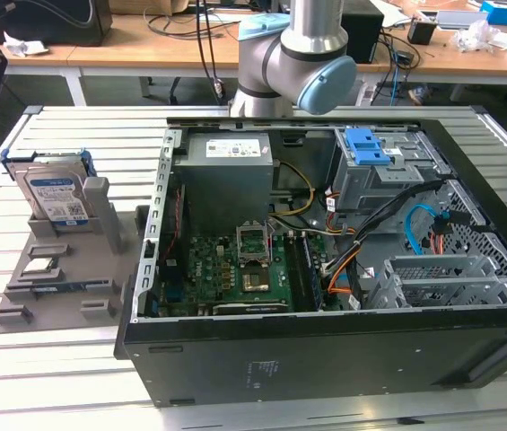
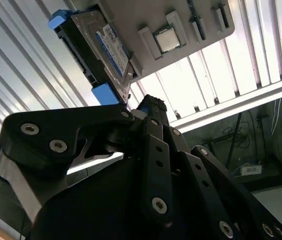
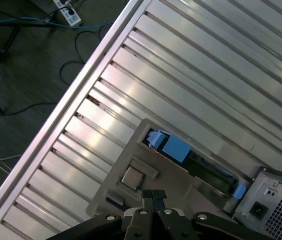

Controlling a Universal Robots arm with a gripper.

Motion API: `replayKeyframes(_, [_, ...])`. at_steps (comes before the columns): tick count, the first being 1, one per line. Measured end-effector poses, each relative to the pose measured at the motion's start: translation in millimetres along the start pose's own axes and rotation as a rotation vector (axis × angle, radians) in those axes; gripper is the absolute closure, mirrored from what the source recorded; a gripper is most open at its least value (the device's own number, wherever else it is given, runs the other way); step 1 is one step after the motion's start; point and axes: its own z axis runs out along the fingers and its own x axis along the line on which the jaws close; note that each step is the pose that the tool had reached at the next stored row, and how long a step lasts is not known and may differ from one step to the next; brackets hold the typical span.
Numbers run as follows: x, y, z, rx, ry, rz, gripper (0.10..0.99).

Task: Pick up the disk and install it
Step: 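Pick up the disk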

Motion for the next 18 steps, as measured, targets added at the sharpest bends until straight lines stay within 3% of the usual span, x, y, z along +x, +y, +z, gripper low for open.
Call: replayKeyframes(18, [0.0, 0.0, 0.0, -0.004, 0.0072, -0.159, 0.980])
